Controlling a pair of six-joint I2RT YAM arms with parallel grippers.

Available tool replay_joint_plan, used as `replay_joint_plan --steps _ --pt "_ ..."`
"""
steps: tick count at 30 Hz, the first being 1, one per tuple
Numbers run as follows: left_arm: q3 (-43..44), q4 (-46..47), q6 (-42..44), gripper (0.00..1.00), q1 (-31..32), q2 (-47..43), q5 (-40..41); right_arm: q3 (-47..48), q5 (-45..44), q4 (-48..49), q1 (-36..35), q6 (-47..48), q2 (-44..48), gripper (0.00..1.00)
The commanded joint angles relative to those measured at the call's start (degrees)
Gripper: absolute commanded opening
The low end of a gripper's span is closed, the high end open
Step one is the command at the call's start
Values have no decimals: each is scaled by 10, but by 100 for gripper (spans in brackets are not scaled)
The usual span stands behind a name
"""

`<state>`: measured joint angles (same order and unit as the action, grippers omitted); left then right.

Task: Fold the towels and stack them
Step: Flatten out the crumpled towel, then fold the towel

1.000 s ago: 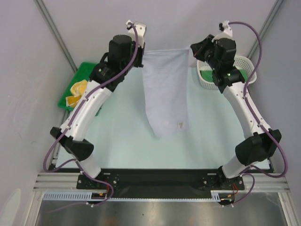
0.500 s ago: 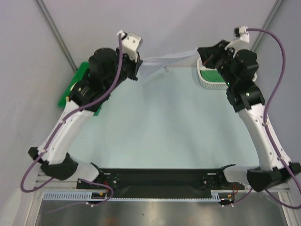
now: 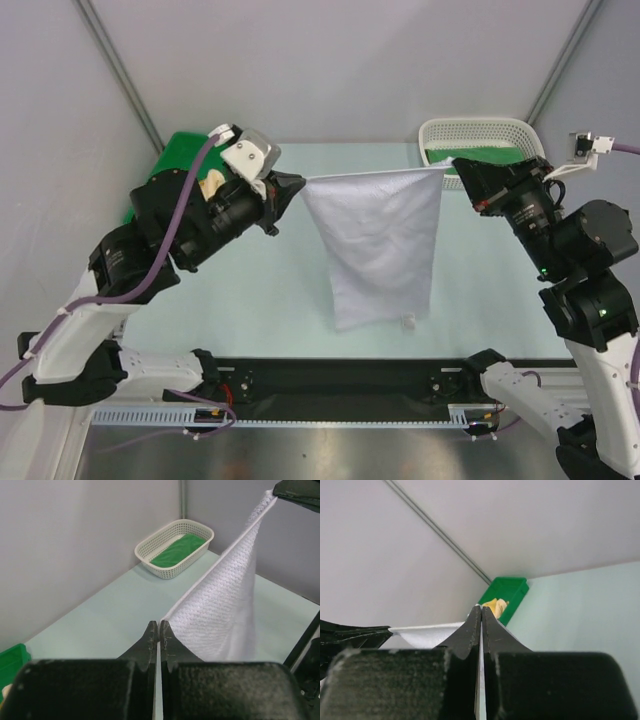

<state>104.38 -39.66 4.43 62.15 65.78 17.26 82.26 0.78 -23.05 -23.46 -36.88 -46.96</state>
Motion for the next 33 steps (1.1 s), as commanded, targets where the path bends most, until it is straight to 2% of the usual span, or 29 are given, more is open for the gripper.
replay_joint_plan --steps 1,2,3,5,9,12,13,16,17,19,20,21,23,24,25,28,30,31,33 --pt "9 -19 -5 0 -4 23 64 -6 -73 -32 -2 -16 -23 0" --pt "5 -19 -6 0 -15 29 58 -7 -97 -37 -1 -11 -31 0" --pt "2 -21 -17 0 -52 36 46 -10 -108 -38 -1 -7 -46 0" --pt "-28 -19 -28 0 -97 51 -7 -47 -120 -17 -1 3 -59 0" --pt "-88 28 -26 0 -201 84 -62 -118 -98 89 17 10 -119 0" --pt "-116 80 -15 0 -266 148 -111 -124 -51 176 39 11 -217 0" --pt "-118 94 -13 0 -282 167 -125 -116 -37 196 56 11 -284 0" --pt "-106 149 11 0 -328 259 -152 -57 25 258 83 8 -391 0" --pt "-82 171 19 0 -338 288 -151 -37 54 266 91 8 -460 0" --pt "-15 154 30 0 -369 393 -166 31 85 300 101 4 -534 0" --pt "69 127 34 0 -379 430 -168 63 108 307 110 3 -604 0" --pt "112 115 47 0 -391 503 -190 123 118 308 112 6 -636 0" --pt "225 88 78 0 -403 562 -188 186 148 308 119 4 -723 0" --pt "255 83 85 0 -405 613 -186 239 156 307 121 1 -747 0" --pt "295 79 92 0 -408 629 -193 261 163 302 124 -3 -770 0" --pt "299 92 107 0 -418 645 -210 309 166 277 131 -20 -819 0" --pt "239 122 113 0 -419 626 -221 306 167 253 138 -29 -819 0" --pt "188 138 116 0 -419 597 -243 282 172 249 141 -35 -813 0" --pt "144 145 119 0 -419 568 -269 251 179 235 147 -43 -782 0"
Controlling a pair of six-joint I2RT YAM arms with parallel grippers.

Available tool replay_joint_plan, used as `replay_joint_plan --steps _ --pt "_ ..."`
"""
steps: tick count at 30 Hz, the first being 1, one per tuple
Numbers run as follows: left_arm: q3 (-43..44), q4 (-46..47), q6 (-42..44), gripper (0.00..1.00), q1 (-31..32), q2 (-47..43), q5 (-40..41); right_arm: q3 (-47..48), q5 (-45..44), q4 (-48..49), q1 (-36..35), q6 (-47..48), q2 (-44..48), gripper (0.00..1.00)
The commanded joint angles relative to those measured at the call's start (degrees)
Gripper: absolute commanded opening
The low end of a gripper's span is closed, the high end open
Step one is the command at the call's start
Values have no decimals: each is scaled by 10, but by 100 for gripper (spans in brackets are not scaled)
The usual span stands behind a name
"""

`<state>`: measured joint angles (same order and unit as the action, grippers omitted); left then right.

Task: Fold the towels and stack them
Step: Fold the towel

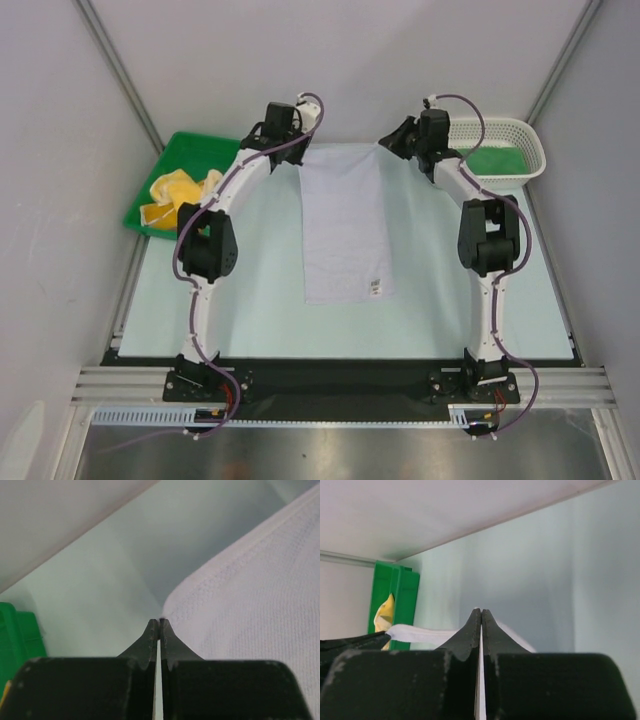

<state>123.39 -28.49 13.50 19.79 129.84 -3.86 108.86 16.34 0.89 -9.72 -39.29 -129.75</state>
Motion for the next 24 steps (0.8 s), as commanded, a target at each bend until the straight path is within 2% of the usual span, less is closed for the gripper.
replay_joint_plan --steps 1,5,9,16,22,24 --pt "-66 34 29 0 5 -85 -69 -35 38 -7 12 -21 60 0" --pt "-180 42 5 0 9 -165 -126 -158 55 -49 15 -10 142 0" --pt "-268 31 -3 0 22 -227 -140 -284 31 -68 11 16 237 0" --pt "-466 42 -38 0 86 -360 -114 -466 24 -149 -1 45 396 0" --pt "-596 61 -91 0 135 -446 -71 -563 19 -200 -19 45 505 0" --pt "-616 64 -113 0 154 -455 -68 -584 15 -207 -24 54 524 0"
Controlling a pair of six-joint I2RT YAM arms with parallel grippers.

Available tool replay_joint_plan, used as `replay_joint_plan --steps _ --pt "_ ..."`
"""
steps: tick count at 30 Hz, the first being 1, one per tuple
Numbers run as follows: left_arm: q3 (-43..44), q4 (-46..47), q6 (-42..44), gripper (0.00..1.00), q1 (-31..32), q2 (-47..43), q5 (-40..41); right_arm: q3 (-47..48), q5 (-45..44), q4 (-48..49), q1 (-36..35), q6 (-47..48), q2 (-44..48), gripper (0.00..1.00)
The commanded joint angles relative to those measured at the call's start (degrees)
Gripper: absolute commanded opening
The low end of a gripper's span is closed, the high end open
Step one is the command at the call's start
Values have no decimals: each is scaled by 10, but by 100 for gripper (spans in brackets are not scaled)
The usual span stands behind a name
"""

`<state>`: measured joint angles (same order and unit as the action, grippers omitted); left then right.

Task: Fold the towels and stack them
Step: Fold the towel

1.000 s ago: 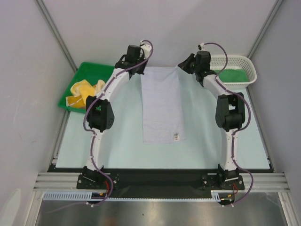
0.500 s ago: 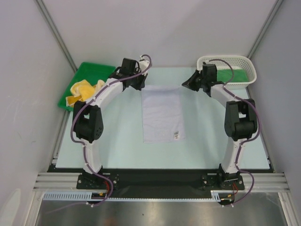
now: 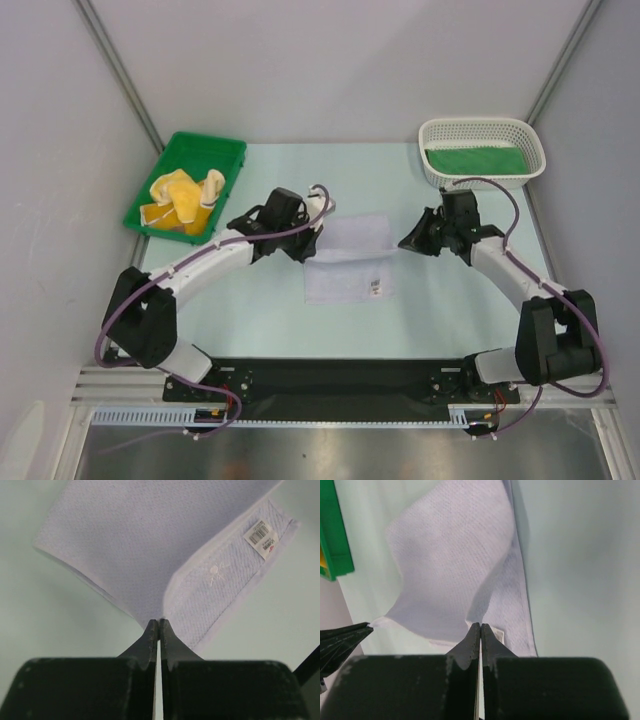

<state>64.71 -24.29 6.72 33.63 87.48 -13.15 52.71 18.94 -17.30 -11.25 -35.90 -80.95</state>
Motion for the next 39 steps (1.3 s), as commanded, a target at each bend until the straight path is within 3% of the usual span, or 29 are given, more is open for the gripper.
replay_joint_plan --steps 1,8,15,18,19,21,24,29,34,39 --pt "-43 19 -49 0 24 -35 24 -32 -12 -27 -9 22 54 0" --pt "-64 -22 -59 0 68 -49 97 -92 4 -23 -34 -5 104 0" --pt "-90 -42 -61 0 73 -70 110 -163 -9 19 -59 -48 131 1" --pt "-92 -52 -64 1 79 -60 105 -180 -21 23 -76 -54 122 9" --pt "-92 -61 -65 6 79 -54 101 -185 -26 21 -78 -55 120 16" --pt "-92 -70 -79 26 79 -48 97 -187 -38 6 -81 -54 124 22" --pt "-89 -86 -101 43 80 -47 93 -180 -58 -32 -81 -51 144 32" --pt "-86 -62 -156 51 77 -71 92 -149 -87 -49 -84 -33 155 34" --pt "-77 -59 -266 48 37 -26 80 -120 -87 -38 -105 3 100 33" --pt "-128 2 -322 43 11 -22 28 -105 -87 -40 -115 40 47 32"
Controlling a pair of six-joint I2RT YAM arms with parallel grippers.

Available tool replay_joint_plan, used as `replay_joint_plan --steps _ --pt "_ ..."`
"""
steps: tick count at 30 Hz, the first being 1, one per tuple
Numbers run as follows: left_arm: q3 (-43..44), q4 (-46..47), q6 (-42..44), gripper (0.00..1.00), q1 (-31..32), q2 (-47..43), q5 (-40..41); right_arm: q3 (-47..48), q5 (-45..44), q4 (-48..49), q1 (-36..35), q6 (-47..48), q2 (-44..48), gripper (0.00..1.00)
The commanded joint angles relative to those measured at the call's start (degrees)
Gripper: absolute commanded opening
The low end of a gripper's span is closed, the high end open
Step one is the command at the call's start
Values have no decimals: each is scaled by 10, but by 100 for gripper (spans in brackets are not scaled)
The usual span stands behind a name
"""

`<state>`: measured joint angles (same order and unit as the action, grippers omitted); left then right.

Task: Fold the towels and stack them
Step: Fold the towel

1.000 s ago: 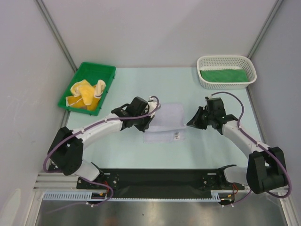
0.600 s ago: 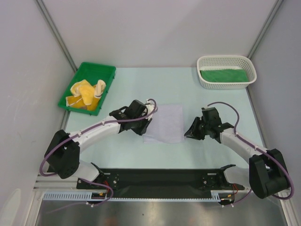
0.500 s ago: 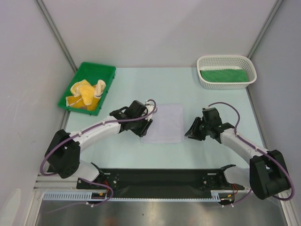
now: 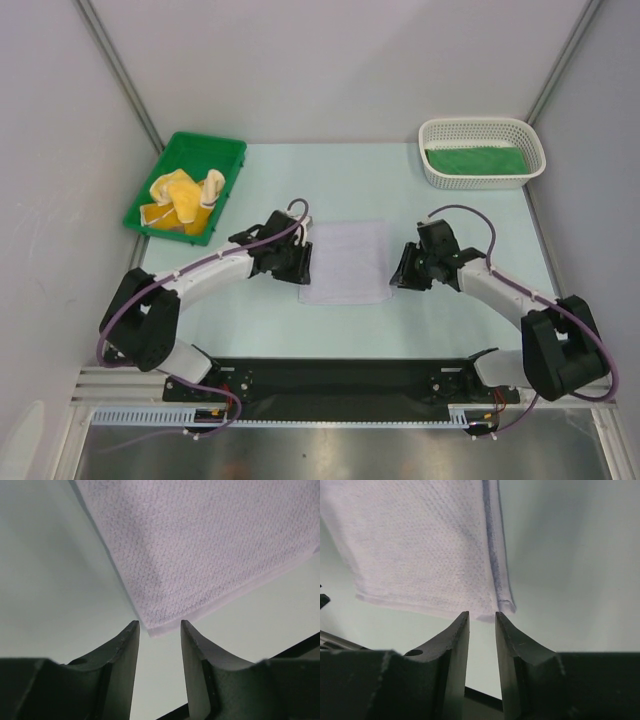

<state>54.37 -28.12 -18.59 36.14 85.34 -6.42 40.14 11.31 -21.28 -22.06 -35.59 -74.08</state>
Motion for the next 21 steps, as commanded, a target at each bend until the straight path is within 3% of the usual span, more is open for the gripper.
replay_joint_plan --steps 1,19,21 --pt "-40 54 -81 43 -18 -3 -40 22 -13 0 -10 40 -30 33" --pt "-124 119 -123 33 -18 8 -73 11 -48 15 -54 37 -77 26" --pt "-125 120 -123 31 -18 9 -73 12 -52 16 -57 34 -77 19"
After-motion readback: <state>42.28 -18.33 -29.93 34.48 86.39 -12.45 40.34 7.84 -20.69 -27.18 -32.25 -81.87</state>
